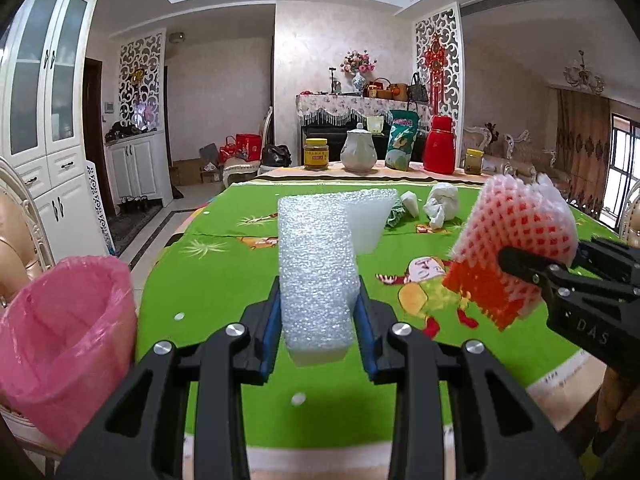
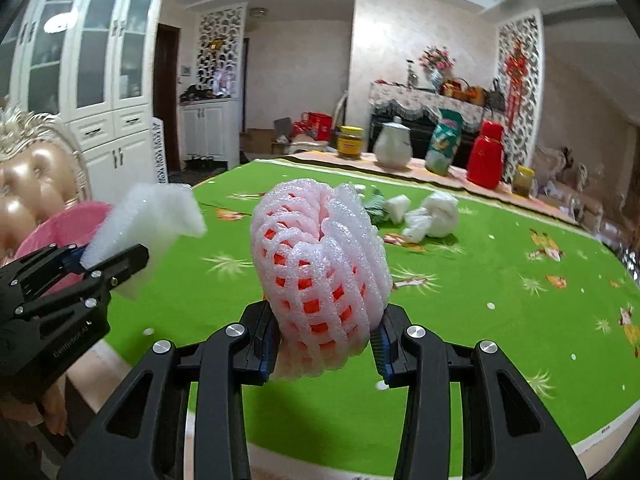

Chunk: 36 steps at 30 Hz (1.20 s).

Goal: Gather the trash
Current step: 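Carry the white foam block and pink foam net over the wastebasket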

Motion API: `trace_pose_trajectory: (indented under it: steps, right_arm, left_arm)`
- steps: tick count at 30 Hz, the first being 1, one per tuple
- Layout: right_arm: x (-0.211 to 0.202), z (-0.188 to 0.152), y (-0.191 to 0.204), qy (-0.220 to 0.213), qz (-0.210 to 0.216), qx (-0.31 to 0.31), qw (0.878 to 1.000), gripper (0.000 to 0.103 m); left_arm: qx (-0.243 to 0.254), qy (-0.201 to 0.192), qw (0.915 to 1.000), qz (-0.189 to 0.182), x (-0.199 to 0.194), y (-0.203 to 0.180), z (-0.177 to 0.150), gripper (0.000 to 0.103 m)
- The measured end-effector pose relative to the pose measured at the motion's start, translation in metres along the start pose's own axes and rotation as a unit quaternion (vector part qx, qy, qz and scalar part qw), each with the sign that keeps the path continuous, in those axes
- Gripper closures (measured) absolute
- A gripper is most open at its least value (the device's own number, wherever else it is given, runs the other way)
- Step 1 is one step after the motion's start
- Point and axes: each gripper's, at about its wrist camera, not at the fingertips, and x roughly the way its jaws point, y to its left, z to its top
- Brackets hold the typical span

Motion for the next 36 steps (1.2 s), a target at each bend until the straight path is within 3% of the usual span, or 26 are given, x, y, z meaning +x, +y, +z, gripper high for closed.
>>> trace_pose_trajectory:
  steps: [7,19,28,36]
  right_arm:
    - [-0.018,-0.003,0.034,-0.010,0.028,-0.015,0.999,0.064]
    - [-0.025,0.006,0.082,-0.031,0.085,-0.033,0.995,0.064]
    - [-0.027,0.033,0.147,-0.061,0.164,-0.060,0.983,0.064]
    - [-0.005,0.057,0.197,-0.067,0.221,-0.082,0.970,0.063]
  left_arm:
    - [-0.010,-0.025,0.9996,0.004,-0.039,0.024,-0.011,0.071]
    - [0.003,-0.045,0.9978,0.048,-0.084,0.066,-0.023,0.071]
    - [-0.020,-0.060,0.9931,0.099,-0.115,0.120,-0.019,0.071]
    - [-0.045,-0.057,0.9872,0.142,-0.127,0.183,-0.013,0.071]
